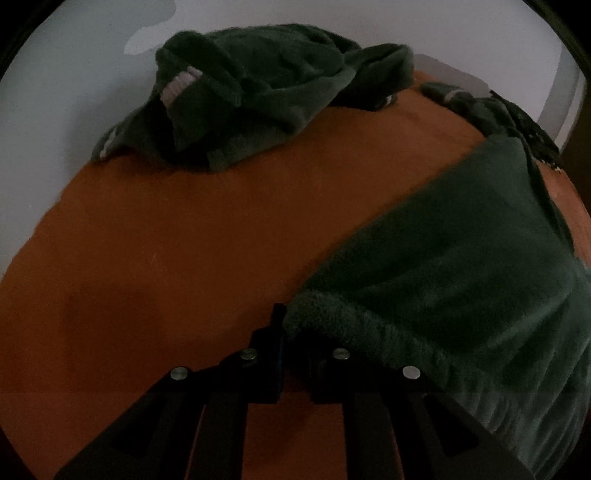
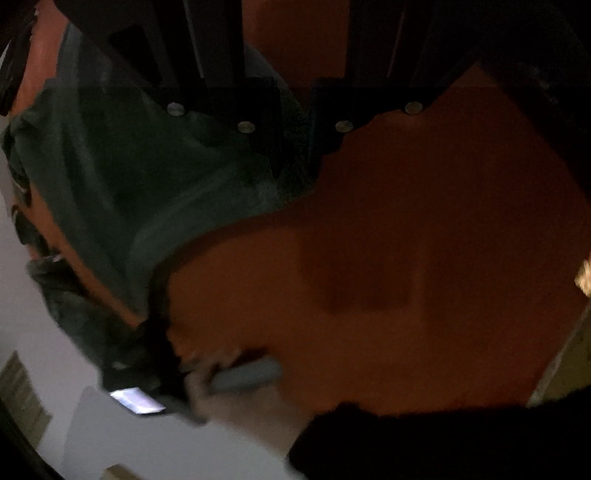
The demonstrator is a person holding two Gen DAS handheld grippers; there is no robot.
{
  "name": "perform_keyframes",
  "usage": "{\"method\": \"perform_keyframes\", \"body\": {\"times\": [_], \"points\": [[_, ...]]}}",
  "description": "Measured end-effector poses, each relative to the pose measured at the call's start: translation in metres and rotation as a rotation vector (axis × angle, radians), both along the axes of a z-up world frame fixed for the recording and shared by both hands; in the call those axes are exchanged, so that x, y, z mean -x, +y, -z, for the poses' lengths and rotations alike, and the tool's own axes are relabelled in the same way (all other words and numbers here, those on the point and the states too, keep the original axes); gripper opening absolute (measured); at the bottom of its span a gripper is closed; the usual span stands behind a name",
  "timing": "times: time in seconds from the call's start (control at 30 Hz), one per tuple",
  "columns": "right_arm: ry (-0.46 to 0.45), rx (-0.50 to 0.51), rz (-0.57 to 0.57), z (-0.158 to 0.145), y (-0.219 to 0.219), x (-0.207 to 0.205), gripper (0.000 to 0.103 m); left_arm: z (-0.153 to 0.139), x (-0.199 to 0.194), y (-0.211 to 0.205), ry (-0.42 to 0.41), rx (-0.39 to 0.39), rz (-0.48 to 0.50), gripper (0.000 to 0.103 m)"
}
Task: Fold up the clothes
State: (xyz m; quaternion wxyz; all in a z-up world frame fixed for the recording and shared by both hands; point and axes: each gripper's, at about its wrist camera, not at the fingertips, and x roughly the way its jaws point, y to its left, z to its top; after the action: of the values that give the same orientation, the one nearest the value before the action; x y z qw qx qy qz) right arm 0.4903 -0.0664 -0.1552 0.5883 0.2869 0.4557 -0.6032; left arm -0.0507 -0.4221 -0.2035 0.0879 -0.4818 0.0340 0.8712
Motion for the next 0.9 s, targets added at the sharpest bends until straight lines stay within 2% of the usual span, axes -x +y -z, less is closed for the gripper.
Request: {"method": "perform_keyframes", "body": {"times": [0.07, 0.1, 0.13, 0.17, 0.2, 0.27, 0.37, 0.5, 0.63, 0.7, 0.83, 0.9], "points": [[-0.024, -0.010, 0.007, -0.002, -0.002, 0.001, 0.013, -0.002, -0.001, 0.001, 0.007, 0.017, -0.006, 0.020], [-0.042, -0.017, 0.014, -0.004, -0.004, 0.002, 0.018, -0.003, -0.002, -0.001, 0.008, 0.022, -0.015, 0.026], [-0.060, -0.023, 0.020, -0.005, -0.005, 0.003, 0.020, -0.004, -0.003, -0.003, 0.008, 0.026, -0.024, 0.040], [-0.080, -0.027, 0.023, -0.007, -0.007, 0.005, 0.032, -0.005, -0.004, -0.007, 0.007, 0.024, -0.047, 0.055], [-0.099, -0.026, 0.019, -0.008, -0.007, 0.005, 0.043, -0.008, -0.006, -0.015, 0.009, -0.008, -0.065, 0.061], [-0.119, -0.008, 0.012, -0.014, -0.004, 0.003, 0.049, -0.014, -0.010, -0.030, 0.016, -0.096, -0.094, 0.068], [-0.119, 0.056, 0.013, -0.032, 0.006, 0.001, 0.049, -0.030, -0.027, -0.046, 0.063, -0.192, -0.115, 0.073], [0.027, 0.159, 0.070, -0.060, 0.024, 0.011, 0.049, -0.049, -0.045, -0.023, 0.130, -0.189, -0.089, 0.072], [0.118, 0.138, 0.127, -0.059, 0.023, 0.026, 0.047, -0.056, -0.047, -0.005, 0.138, -0.160, -0.078, 0.073], [0.136, 0.117, 0.129, -0.056, 0.020, 0.019, 0.033, -0.062, -0.048, -0.015, 0.145, -0.192, -0.139, 0.073], [0.148, 0.094, 0.147, -0.045, 0.017, 0.013, 0.028, -0.077, -0.049, -0.038, 0.170, -0.278, -0.282, 0.073], [0.150, 0.075, 0.161, -0.037, 0.016, 0.015, 0.021, -0.082, -0.050, -0.046, 0.187, -0.321, -0.356, 0.073]]}}
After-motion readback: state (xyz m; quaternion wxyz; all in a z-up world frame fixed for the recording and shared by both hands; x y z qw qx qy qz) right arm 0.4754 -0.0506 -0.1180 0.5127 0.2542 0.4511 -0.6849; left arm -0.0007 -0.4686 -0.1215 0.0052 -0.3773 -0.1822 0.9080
